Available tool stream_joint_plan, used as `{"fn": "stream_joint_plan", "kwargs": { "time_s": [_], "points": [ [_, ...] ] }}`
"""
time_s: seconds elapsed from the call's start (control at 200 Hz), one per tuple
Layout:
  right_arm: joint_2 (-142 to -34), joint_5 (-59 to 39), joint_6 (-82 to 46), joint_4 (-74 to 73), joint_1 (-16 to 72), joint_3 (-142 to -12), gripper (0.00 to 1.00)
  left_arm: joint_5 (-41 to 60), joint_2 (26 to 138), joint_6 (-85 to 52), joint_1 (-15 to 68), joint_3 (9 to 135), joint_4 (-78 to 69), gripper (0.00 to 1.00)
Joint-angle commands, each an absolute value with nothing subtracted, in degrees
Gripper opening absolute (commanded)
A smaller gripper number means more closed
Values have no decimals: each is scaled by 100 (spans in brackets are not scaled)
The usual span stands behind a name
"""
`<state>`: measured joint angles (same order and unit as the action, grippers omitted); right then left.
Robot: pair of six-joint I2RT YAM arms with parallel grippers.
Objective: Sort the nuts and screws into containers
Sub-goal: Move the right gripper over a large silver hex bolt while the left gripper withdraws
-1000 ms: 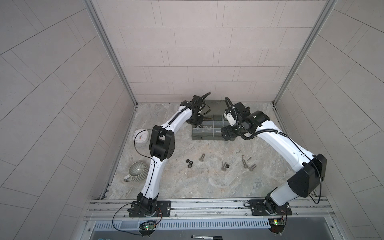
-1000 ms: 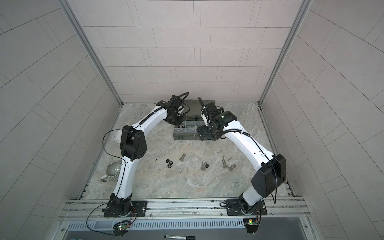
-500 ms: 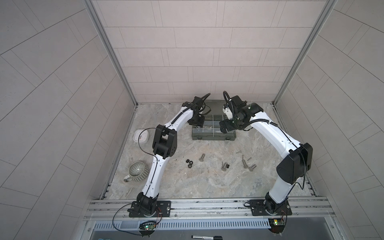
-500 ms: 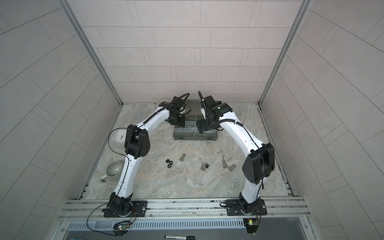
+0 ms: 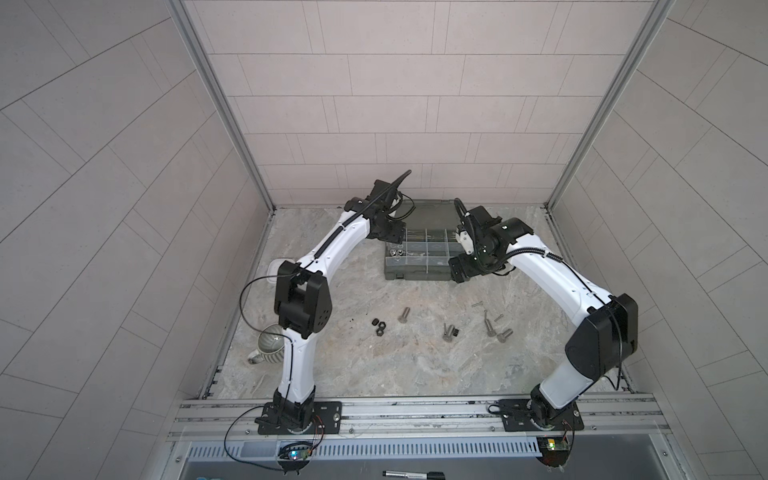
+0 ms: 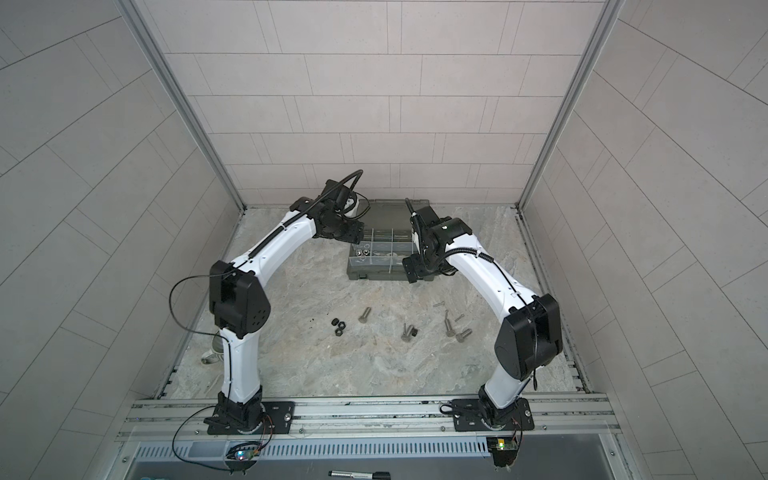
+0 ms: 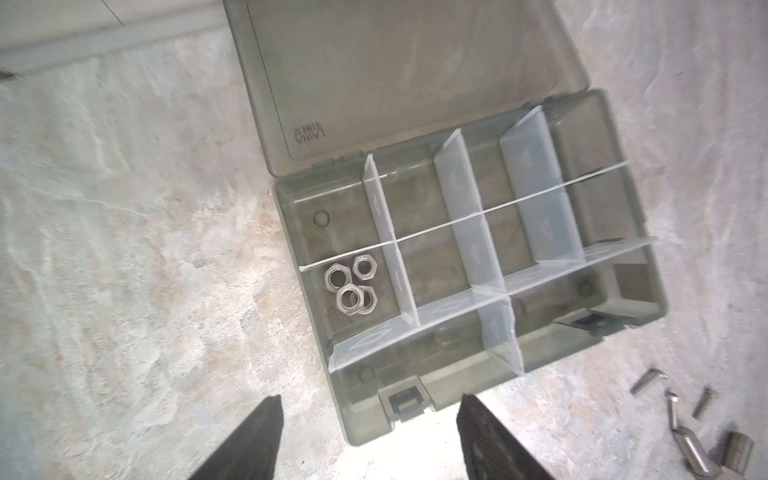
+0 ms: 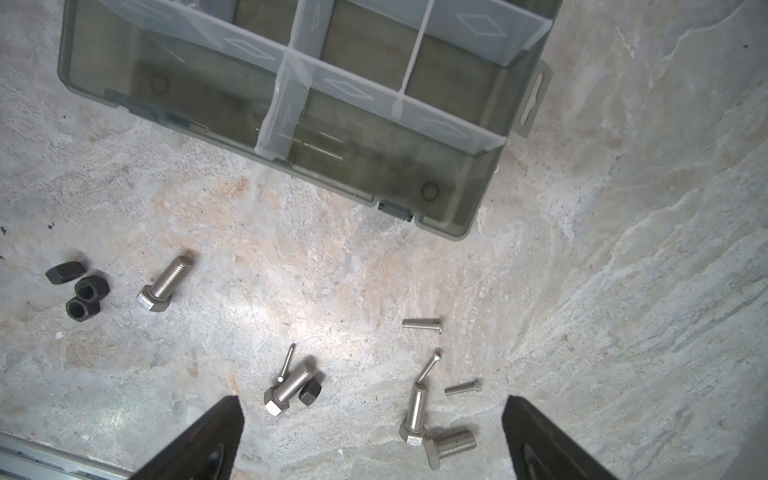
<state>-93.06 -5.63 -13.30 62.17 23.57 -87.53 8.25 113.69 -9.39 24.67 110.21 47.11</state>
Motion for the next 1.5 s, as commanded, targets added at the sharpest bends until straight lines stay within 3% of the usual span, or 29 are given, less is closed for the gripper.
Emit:
{"fn": "stream_joint_plan", "kwargs": {
  "time_s": [0.0,0.3,0.43,0.485,0.675,0.821,1.116,1.381,1.496],
  "points": [
    [-8948,-644,-1530,6382,2342,-8457,97,738,10773,-1065,2500,10360,4372,74],
    [-8157,-863,-2069,6170,2338,-7115,73,747,9041,-1385,2764,8061,4096,76],
    [-7952,-725,-2313,6157,2330,-6593,72,832,8418,-1345,2949,7499,4103,84],
    [-7902,-704,-2383,6136,2329,-6418,72,968,8206,-1363,3001,7321,4096,92],
    [-7846,-602,-2626,5932,2321,-6011,70,1348,7672,-1564,3123,6929,4032,100],
    [-8104,-615,-2646,5818,2303,-5951,53,1264,7379,-1691,3190,6788,4051,100],
    [-8553,-527,-2611,5632,2002,-5848,49,1100,7265,-1594,3199,6715,3865,100],
    [-9121,-629,-2558,5412,1821,-5748,36,1173,8178,-1238,3182,7398,3857,100],
    [-9302,-677,-2577,5308,1817,-5697,35,1258,8521,-1082,3167,7693,3952,100]
  ]
}}
